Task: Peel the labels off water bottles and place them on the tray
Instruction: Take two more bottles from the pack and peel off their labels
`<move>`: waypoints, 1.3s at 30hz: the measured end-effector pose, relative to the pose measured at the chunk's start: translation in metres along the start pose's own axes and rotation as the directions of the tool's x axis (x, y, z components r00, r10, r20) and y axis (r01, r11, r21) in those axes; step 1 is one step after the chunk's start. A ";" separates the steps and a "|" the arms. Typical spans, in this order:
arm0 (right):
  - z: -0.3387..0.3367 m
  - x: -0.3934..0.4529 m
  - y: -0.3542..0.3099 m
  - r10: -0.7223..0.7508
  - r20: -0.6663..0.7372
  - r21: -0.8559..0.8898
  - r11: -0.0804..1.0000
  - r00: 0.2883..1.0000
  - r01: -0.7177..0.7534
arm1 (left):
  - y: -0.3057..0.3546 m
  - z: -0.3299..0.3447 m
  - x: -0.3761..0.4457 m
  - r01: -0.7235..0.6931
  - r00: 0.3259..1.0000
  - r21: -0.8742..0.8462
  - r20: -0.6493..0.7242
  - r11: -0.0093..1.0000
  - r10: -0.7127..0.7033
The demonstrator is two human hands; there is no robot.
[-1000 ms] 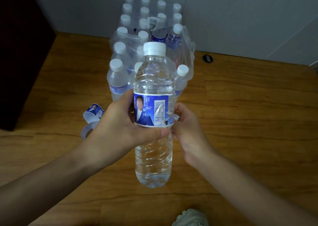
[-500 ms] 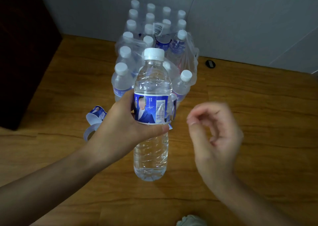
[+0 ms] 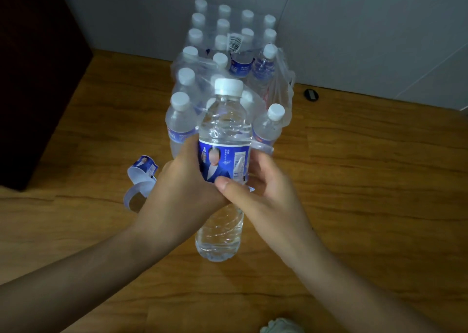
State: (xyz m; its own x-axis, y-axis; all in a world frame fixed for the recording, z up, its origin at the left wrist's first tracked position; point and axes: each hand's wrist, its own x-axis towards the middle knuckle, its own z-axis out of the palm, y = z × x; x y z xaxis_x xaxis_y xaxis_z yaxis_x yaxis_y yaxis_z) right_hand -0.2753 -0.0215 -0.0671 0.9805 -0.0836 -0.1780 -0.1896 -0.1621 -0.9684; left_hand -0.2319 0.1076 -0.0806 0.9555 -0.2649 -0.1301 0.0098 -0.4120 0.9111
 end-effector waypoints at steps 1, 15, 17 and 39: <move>0.000 0.004 0.000 0.025 -0.006 0.013 1.000 1.000 -0.025 | 0.000 0.002 -0.001 -0.014 1.000 0.014 0.004 1.000 0.014; -0.050 0.021 -0.011 -0.032 0.163 0.126 0.992 0.986 0.012 | 0.007 -0.030 0.010 -0.108 0.974 -0.195 0.174 0.975 0.143; -0.056 0.021 -0.011 -0.024 0.251 0.144 0.990 0.968 -0.013 | 0.010 -0.038 0.019 -0.149 0.954 -0.143 0.238 0.978 0.181; -0.066 0.019 -0.003 0.095 0.225 0.283 0.946 0.970 -0.158 | 0.015 -0.034 0.031 0.031 0.955 -0.266 0.292 0.964 0.050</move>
State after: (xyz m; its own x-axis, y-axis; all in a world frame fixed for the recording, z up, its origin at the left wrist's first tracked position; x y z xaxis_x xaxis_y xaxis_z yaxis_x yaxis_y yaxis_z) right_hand -0.2594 -0.0871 -0.0560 0.9446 0.1244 -0.3038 -0.3197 0.1382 -0.9374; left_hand -0.1921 0.1230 -0.0574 0.8271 -0.5279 -0.1931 0.1176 -0.1734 0.9778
